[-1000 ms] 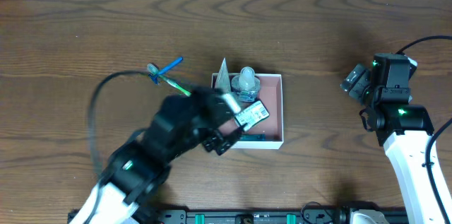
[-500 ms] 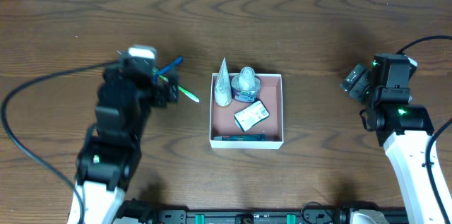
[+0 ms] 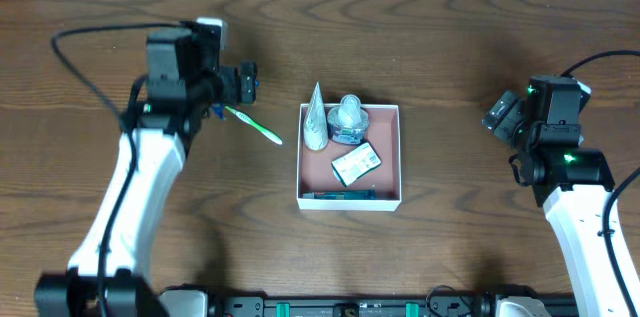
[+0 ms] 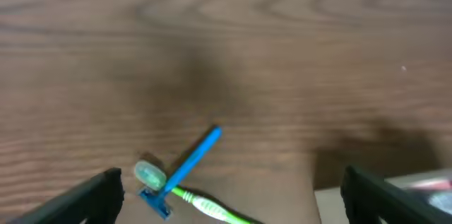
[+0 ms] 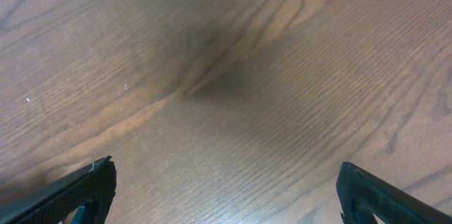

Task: Pack container
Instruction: 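Withdraw the left gripper back toward the toothbrush and razor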

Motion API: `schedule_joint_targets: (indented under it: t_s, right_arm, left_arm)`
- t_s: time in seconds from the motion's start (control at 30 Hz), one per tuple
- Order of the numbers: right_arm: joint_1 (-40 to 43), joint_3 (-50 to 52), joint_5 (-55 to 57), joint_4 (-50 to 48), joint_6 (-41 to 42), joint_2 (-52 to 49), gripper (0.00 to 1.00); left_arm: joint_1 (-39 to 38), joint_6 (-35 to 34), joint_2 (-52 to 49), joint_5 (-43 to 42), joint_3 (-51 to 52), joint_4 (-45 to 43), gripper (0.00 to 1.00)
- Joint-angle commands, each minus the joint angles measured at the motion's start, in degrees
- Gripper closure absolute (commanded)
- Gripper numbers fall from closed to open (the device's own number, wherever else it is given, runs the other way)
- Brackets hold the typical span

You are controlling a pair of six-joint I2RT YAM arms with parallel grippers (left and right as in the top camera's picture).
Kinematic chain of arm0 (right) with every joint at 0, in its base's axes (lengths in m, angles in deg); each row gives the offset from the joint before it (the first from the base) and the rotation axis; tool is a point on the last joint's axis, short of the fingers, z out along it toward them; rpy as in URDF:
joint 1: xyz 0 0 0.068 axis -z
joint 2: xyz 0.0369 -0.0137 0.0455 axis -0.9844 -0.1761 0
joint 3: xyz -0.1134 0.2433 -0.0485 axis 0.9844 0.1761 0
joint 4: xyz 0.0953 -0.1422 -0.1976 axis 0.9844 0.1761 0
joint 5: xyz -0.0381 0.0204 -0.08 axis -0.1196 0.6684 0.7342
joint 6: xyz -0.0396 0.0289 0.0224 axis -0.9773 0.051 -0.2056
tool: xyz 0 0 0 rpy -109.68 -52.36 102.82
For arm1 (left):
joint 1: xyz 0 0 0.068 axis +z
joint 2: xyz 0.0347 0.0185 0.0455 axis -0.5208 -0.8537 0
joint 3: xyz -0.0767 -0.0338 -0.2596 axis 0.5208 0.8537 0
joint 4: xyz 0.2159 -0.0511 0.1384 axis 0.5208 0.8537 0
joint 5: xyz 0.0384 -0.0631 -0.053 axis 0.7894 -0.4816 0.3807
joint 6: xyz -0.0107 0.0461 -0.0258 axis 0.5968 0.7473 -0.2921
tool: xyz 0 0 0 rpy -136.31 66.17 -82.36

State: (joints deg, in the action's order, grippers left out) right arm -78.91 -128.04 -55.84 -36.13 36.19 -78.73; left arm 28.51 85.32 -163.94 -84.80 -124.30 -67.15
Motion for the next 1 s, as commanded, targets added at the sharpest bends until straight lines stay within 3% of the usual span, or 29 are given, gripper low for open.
schedule_joint_targets:
  t_s: [0.0, 0.13, 0.33, 0.43, 0.57, 0.7, 0.97]
  right_arm:
    - [0.6, -0.6, 1.0, 0.0, 0.0, -0.2, 0.01]
    - [0.6, -0.6, 1.0, 0.0, 0.0, -0.2, 0.01]
    - [0.6, -0.6, 1.0, 0.0, 0.0, -0.2, 0.01]
    - [0.6, -0.6, 1.0, 0.0, 0.0, -0.2, 0.01]
    - [0.6, -0.6, 1.0, 0.0, 0.0, -0.2, 0.01]
    - [0.6, -0.6, 1.0, 0.0, 0.0, -0.2, 0.01]
    - [0.6, -0.6, 1.0, 0.0, 0.0, -0.2, 0.01]
  left_arm:
    - [0.3, -6.0, -2.4, 5.5, -4.8, 4.7, 0.02]
    - [0.3, -14.4, -3.7, 9.2, -5.2, 11.4, 0.02]
    - [-1.1, -15.5, -5.1, -0.6, -5.1, 20.1, 0.02]
    - [-2.5, -17.2, -5.1, -4.1, -4.7, 20.5, 0.02]
    - [-3.4, -25.9, -5.1, -4.5, -4.3, 20.5, 0.02]
    - [-3.3, -38.3, -5.5, 0.7, -4.3, 21.0, 0.02]
    - [-3.3, -40.5, -10.9, 1.4, -7.1, 21.5, 0.02]
